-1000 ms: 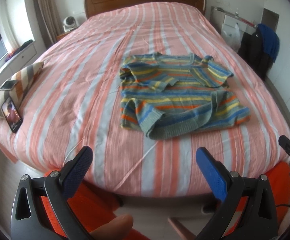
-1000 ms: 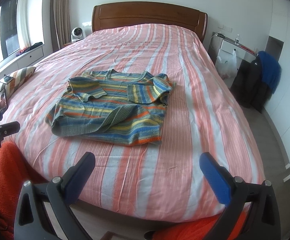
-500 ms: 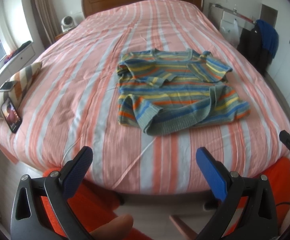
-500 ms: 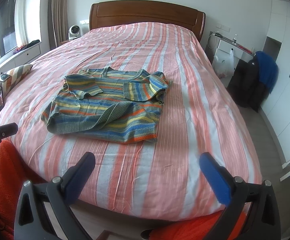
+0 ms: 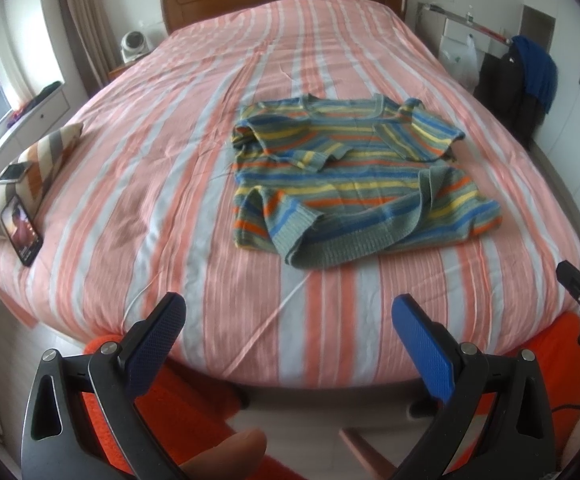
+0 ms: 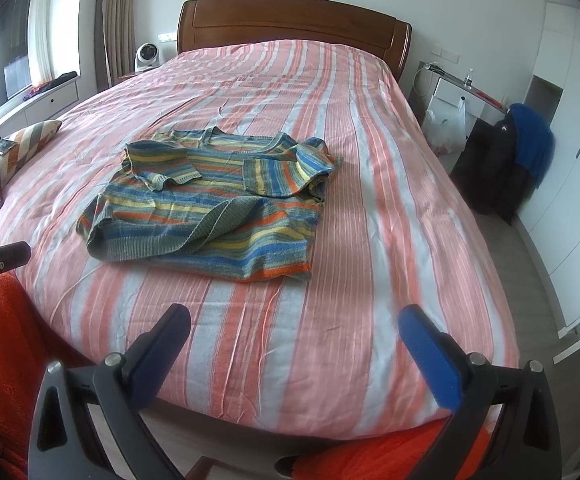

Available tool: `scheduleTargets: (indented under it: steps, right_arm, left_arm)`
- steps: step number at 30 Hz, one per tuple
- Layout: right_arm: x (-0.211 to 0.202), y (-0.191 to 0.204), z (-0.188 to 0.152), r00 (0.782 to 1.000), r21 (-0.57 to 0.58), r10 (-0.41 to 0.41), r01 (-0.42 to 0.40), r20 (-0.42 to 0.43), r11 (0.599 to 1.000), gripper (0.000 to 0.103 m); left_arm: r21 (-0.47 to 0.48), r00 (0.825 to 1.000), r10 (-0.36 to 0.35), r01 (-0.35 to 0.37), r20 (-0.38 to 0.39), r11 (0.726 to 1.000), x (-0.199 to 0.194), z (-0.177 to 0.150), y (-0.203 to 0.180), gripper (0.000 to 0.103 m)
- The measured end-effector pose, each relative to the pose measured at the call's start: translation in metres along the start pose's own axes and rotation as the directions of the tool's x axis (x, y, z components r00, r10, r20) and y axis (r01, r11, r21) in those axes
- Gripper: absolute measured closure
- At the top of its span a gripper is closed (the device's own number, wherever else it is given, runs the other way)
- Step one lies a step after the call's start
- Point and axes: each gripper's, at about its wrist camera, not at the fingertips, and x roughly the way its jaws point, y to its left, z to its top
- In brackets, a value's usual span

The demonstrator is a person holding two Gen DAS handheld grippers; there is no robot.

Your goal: Fold small clothes

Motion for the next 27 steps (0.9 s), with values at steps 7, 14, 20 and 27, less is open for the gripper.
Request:
scheduleTargets:
  steps: [7, 14, 20, 27]
  right_arm:
    - [0.0032, 0.0001, -0.0006, 1.000, 0.001, -0.007, 0.007, -0.012, 1.000, 0.000]
    - [0.0066, -0.0010, -0.0026, 1.000, 0.005, -0.014, 0.014, -0.022, 1.000, 0.000]
    - [0.0080, -0.0010, -0.0031, 0.999, 0.005, -0.020, 0.020, -0.026, 1.000, 0.000]
    - [0.0081, -0.0020, -0.0045, 0.999, 0.012, -0.022, 0.022, -0.028, 1.000, 0.000]
  left_arm:
    - [0.000, 1.000, 0.003, -0.003, 0.000, 1.000, 0.0011, -0.0007, -0.0022, 0.000]
    - [-0.002, 1.000, 0.008, -0.008, -0.007, 1.000, 0.0033, -0.0003, -0.0015, 0.000]
    - [-0.001, 1.000, 0.010, -0.010, -0.010, 1.000, 0.0048, 0.0001, 0.0001, 0.000]
    - [-0.002, 1.000, 0.010, -0.010, -0.014, 1.000, 0.0072, -0.0007, 0.0025, 0.000]
